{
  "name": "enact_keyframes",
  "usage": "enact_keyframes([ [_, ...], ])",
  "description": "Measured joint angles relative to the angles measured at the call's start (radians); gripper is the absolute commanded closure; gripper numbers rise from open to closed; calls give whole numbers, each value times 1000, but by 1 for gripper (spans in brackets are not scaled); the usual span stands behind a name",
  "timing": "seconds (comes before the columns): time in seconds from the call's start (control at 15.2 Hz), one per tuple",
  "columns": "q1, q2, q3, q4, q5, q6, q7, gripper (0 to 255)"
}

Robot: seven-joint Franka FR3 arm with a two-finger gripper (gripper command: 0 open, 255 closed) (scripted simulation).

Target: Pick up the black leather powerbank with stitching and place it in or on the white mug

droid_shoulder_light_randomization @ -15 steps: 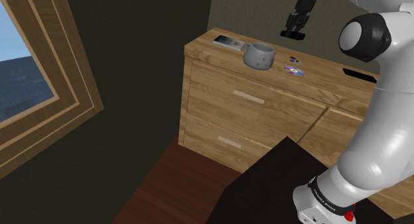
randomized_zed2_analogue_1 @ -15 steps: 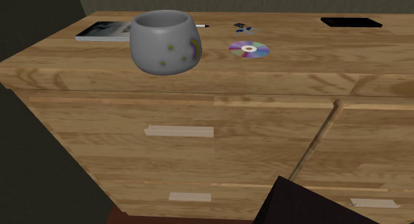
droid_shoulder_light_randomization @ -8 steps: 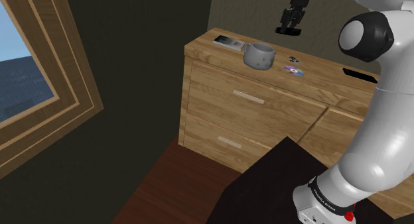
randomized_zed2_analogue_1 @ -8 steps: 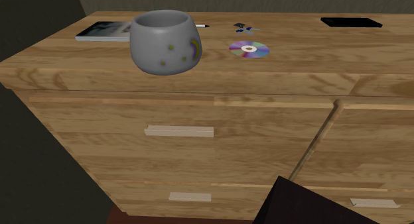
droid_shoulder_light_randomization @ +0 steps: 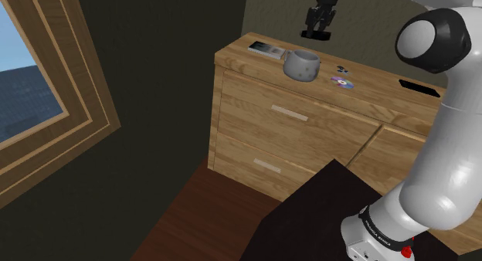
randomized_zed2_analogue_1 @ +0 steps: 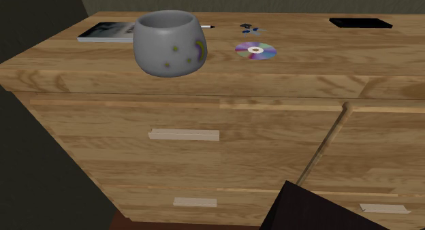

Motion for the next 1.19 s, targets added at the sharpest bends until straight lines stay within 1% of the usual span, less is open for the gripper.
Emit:
enact_keyframes([
  [0.4, 29, -44, 3, -143, -17, 100, 15, 255],
  [0.53, 30, -48, 3, -171, -18, 125, 14, 255],
  [0.79, 42, -70, 4, -262, -26, 194, 17, 255],
  [1.19, 43, -77, 3, -280, -28, 213, 17, 255],
])
